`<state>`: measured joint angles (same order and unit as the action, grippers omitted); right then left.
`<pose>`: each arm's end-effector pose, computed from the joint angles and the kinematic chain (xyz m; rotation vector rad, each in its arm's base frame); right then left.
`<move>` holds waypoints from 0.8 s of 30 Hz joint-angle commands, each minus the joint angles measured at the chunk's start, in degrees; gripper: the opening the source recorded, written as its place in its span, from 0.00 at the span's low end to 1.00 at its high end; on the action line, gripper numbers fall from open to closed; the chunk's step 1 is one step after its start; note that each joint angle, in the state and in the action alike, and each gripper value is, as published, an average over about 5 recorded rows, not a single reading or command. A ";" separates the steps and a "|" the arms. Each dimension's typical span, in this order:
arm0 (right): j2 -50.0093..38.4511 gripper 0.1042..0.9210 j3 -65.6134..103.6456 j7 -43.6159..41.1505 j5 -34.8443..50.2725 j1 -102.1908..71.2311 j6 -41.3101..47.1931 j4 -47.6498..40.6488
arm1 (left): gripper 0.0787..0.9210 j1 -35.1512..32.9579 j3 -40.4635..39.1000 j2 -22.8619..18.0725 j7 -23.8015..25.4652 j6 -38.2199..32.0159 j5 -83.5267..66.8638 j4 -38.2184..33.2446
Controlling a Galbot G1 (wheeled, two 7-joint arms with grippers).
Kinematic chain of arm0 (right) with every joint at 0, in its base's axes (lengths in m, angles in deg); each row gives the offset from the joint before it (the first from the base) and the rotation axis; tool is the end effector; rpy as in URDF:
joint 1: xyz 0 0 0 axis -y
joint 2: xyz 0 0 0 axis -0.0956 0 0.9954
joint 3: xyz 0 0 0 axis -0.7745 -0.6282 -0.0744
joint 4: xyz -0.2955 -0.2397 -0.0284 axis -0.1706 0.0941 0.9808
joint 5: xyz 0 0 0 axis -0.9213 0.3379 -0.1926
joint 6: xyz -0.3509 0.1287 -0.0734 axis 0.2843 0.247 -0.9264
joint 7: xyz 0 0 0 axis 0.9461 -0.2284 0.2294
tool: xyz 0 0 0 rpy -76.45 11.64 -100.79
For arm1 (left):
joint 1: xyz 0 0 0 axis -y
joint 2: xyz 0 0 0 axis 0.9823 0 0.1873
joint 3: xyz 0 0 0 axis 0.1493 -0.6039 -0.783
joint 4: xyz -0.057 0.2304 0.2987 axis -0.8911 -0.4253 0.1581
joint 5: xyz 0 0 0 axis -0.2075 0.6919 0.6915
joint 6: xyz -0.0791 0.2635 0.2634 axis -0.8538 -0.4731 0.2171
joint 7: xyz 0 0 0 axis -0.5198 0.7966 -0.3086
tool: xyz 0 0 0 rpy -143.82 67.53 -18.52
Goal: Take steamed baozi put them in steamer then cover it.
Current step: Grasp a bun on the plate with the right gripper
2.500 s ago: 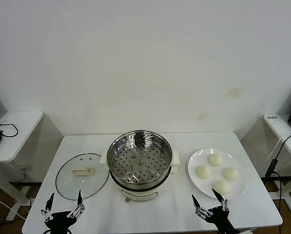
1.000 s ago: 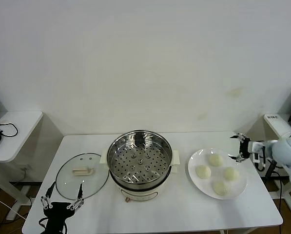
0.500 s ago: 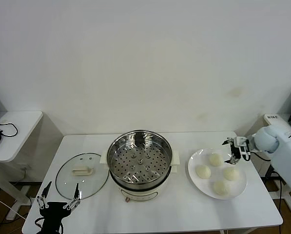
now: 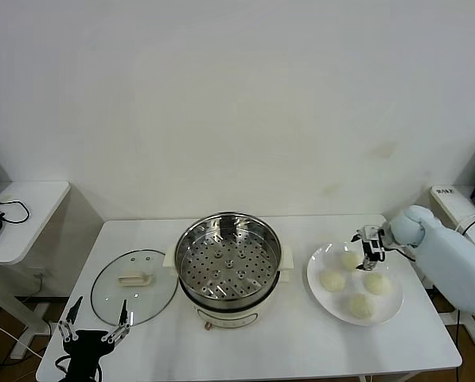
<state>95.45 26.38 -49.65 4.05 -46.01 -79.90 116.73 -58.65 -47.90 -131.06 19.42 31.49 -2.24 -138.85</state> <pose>0.5721 -0.2297 -0.2562 1.1036 -1.5652 1.4299 0.1018 0.0754 -0.2907 0.1773 -2.9280 -0.4819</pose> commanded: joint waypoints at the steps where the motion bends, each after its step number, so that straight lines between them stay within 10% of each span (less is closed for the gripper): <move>1: 2.29 0.88 -1.90 0.15 -1.16 1.14 0.30 -2.86 | 0.88 -0.08 -0.01 0.02 -0.01 -0.15 0.06 0.19; 24: 2.93 0.65 -1.34 0.21 -1.80 0.95 0.48 -3.38 | 0.88 -0.43 -0.39 -0.26 -0.16 -0.77 0.45 0.31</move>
<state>98.27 25.05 -49.35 2.36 -45.30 -79.45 113.43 -59.03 -48.19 -131.32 19.30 30.74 -1.83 -138.54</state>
